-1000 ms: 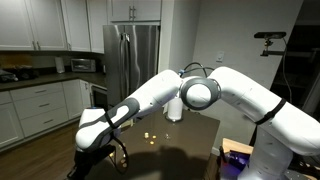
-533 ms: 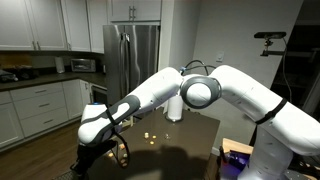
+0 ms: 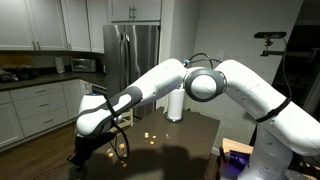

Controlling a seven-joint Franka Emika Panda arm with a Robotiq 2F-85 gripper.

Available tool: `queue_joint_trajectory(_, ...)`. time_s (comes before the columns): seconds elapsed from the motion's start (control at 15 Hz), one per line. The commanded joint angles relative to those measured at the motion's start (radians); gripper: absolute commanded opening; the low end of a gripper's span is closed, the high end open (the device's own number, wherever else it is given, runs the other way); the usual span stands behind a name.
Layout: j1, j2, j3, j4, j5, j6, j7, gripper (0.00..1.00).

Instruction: Move the basket from left to right.

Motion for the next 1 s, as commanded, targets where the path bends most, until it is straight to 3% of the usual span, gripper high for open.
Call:
queue_joint_trajectory(0.0,0.0,-0.102,-0.036,-0.108,-0.023,-0.011,0.066,0.05)
queue_joint_trajectory(0.53,-0.055,-0.277,-0.068,-0.307,-0.037,-0.031,0.013,0.04)
queue_joint_trajectory(0.93,-0.137,-0.404,-0.067,-0.416,-0.037,-0.088,-0.071,0.04)
